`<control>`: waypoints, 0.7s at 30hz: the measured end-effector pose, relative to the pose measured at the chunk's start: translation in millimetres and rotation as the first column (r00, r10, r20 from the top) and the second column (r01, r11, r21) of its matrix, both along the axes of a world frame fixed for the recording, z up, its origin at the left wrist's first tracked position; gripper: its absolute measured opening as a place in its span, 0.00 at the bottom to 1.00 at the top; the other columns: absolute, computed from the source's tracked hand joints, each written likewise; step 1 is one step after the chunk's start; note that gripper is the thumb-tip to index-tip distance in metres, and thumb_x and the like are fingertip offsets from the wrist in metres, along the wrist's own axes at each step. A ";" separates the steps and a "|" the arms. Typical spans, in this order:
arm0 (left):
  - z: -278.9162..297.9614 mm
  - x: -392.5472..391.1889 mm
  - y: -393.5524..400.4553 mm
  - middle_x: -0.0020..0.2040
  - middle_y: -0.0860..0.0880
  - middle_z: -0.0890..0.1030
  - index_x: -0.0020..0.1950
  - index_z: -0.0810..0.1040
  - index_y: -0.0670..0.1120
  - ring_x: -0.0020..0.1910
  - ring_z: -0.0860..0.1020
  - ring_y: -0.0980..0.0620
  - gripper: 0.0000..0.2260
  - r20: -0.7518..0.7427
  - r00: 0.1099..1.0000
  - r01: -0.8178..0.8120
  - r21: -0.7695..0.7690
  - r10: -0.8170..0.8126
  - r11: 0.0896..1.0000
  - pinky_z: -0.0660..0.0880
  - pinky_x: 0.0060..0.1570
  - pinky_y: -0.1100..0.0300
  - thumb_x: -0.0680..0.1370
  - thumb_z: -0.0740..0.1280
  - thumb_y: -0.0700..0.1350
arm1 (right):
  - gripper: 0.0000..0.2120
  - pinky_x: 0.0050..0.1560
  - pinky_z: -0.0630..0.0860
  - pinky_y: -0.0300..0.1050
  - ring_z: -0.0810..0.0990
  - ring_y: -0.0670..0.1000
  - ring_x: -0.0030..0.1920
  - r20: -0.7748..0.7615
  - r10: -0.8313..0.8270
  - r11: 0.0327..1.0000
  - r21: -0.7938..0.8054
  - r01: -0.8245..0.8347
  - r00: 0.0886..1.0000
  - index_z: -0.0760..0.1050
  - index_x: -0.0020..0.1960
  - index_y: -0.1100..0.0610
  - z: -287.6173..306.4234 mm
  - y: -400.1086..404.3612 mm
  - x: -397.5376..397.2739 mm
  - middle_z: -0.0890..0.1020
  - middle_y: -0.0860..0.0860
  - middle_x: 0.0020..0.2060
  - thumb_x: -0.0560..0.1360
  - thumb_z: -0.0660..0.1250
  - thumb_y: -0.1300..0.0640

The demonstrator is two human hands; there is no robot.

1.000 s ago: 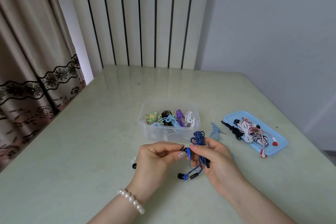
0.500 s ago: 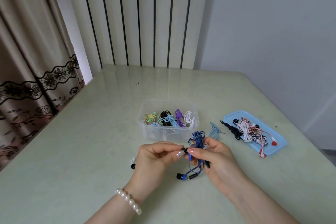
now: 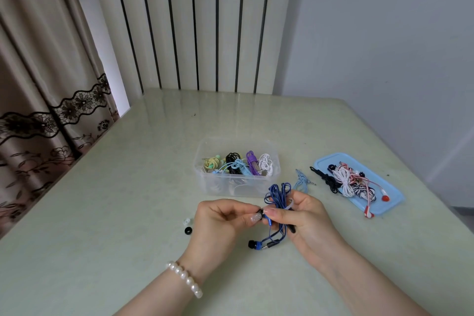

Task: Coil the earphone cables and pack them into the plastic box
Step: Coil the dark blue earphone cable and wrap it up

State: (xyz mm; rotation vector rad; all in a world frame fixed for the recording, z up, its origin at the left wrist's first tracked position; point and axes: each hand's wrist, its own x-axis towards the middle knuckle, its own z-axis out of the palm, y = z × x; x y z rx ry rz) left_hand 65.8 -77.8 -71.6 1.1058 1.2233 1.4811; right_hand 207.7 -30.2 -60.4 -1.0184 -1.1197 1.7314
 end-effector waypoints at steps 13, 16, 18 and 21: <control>4.4 2.2 9.1 0.35 0.44 0.84 0.37 0.83 0.42 0.36 0.83 0.50 0.09 0.081 0.997 -0.003 -0.016 0.004 1.000 0.79 0.40 0.62 0.68 0.69 0.28 | 0.07 0.27 0.74 0.38 0.78 0.51 0.28 -0.059 0.033 0.999 -0.035 -0.035 0.998 0.75 0.41 0.64 12.9 6.0 3.2 0.79 0.55 0.29 0.64 0.68 0.70; 3.1 -1.4 8.2 0.36 0.42 0.84 0.41 0.82 0.38 0.36 0.83 0.50 0.08 0.136 0.990 0.026 -0.012 -0.024 1.000 0.79 0.38 0.63 0.70 0.67 0.28 | 0.09 0.26 0.73 0.39 0.76 0.51 0.27 -0.048 0.053 0.998 -0.042 -0.055 0.997 0.75 0.42 0.64 18.3 7.2 4.4 0.79 0.56 0.28 0.62 0.68 0.68; 2.6 -5.1 9.4 0.36 0.42 0.84 0.44 0.81 0.36 0.35 0.83 0.50 0.08 0.169 0.986 0.013 -0.021 -0.009 1.000 0.79 0.38 0.63 0.71 0.65 0.27 | 0.09 0.26 0.74 0.38 0.78 0.51 0.28 -0.051 0.055 0.997 -0.052 -0.058 0.997 0.75 0.42 0.63 23.0 9.3 5.4 0.79 0.56 0.28 0.63 0.68 0.69; 3.5 -9.6 11.0 0.35 0.44 0.84 0.41 0.81 0.36 0.33 0.83 0.50 0.09 0.204 0.978 -0.022 -0.037 0.029 0.999 0.79 0.37 0.63 0.71 0.64 0.25 | 0.07 0.26 0.74 0.37 0.79 0.50 0.27 -0.081 0.054 0.998 -0.033 -0.057 0.995 0.74 0.42 0.63 38.5 15.8 4.6 0.79 0.54 0.28 0.67 0.65 0.72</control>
